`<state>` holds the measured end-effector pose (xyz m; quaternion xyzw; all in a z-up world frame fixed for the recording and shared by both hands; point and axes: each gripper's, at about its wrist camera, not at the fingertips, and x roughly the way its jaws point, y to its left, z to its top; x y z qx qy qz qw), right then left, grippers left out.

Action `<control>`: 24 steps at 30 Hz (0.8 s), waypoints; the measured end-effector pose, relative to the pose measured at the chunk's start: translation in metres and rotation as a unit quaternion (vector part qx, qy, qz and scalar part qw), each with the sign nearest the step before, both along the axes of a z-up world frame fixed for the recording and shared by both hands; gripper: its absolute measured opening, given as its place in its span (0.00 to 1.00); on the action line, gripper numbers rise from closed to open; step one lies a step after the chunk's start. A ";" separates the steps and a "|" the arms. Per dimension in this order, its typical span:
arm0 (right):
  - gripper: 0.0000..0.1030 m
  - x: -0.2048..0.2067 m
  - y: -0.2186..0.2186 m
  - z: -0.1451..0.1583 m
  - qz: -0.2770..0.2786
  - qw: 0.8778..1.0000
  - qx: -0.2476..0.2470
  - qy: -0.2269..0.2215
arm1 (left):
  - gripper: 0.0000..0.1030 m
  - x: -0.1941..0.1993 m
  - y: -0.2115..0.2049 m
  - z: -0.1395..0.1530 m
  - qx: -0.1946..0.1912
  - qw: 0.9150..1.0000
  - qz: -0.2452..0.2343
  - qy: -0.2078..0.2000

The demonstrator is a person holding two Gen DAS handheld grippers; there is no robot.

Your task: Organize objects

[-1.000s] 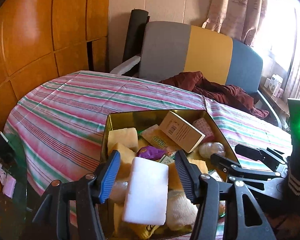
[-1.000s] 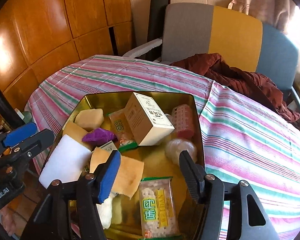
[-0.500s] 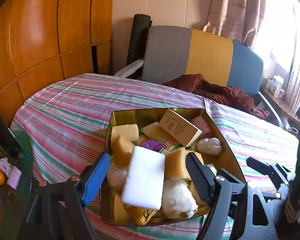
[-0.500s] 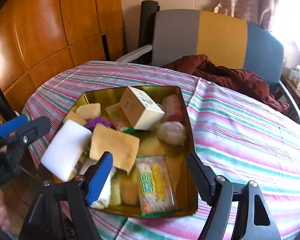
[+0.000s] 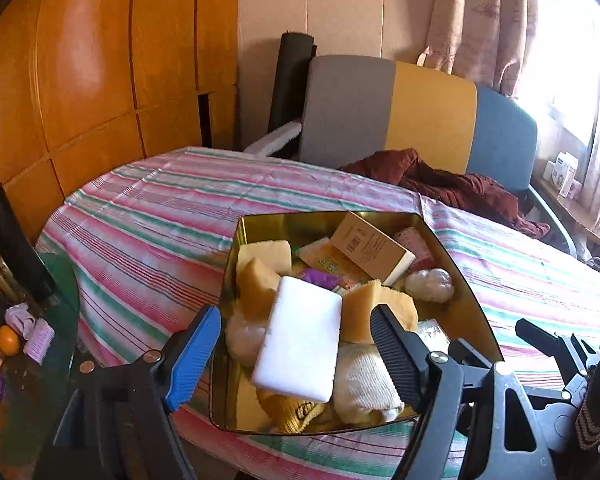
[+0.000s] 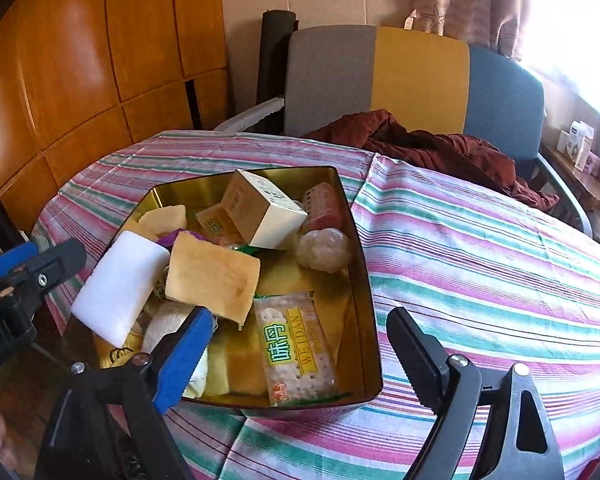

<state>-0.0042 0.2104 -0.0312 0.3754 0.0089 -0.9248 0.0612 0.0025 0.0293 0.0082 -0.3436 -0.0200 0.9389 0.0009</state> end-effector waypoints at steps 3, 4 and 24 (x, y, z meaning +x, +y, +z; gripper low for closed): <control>0.87 -0.001 -0.002 -0.001 0.002 1.000 0.002 -0.002 | 0.76 0.002 -0.002 0.003 0.002 1.000 0.002 0.008; 0.87 -0.001 -0.003 -0.001 0.002 1.000 0.002 -0.002 | 0.76 0.003 -0.003 0.004 0.005 1.000 0.002 0.009; 0.87 -0.004 -0.008 -0.004 0.012 1.000 0.007 -0.011 | 0.76 -0.001 -0.007 0.001 0.016 1.000 0.002 -0.002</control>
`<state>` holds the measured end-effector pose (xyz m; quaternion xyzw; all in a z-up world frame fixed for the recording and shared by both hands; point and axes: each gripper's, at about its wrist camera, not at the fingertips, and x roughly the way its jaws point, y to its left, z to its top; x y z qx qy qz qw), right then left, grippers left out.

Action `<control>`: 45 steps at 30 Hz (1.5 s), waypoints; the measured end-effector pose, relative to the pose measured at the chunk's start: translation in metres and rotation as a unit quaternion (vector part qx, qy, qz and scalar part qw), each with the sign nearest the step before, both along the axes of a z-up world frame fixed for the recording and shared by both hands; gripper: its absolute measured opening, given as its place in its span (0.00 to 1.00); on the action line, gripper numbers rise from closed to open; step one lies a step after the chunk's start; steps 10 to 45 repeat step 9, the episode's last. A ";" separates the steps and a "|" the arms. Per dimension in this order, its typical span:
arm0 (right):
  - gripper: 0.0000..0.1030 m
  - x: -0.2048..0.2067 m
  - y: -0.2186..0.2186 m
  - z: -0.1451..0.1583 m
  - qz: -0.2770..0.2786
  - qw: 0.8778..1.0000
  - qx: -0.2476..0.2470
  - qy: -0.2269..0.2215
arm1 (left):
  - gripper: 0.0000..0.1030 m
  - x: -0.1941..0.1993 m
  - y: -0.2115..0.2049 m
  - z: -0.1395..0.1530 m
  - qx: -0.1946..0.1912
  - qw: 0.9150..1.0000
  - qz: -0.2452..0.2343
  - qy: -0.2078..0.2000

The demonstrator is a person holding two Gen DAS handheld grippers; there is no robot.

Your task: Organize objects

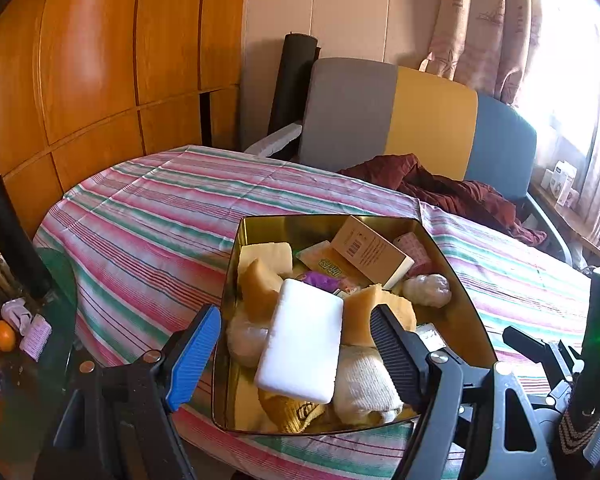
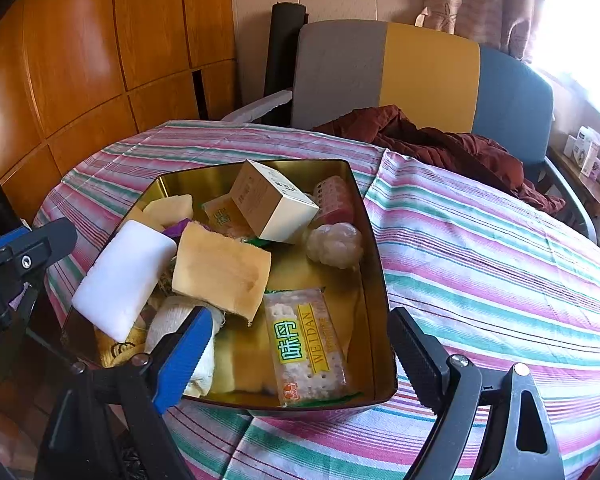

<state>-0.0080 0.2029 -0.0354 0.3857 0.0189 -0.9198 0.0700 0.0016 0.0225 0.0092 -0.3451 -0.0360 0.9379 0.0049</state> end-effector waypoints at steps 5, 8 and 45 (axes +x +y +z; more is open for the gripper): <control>0.87 -0.001 0.000 -0.001 -0.001 1.000 0.000 -0.001 | 0.74 0.002 0.000 0.001 -0.004 1.000 -0.002 0.012; 0.87 -0.001 0.001 0.000 -0.002 1.000 -0.003 0.003 | 0.73 0.001 0.000 0.001 -0.006 1.000 -0.005 0.012; 0.87 -0.001 0.004 0.002 -0.004 1.000 -0.005 0.006 | 0.73 0.000 -0.001 0.000 -0.003 1.000 -0.008 0.007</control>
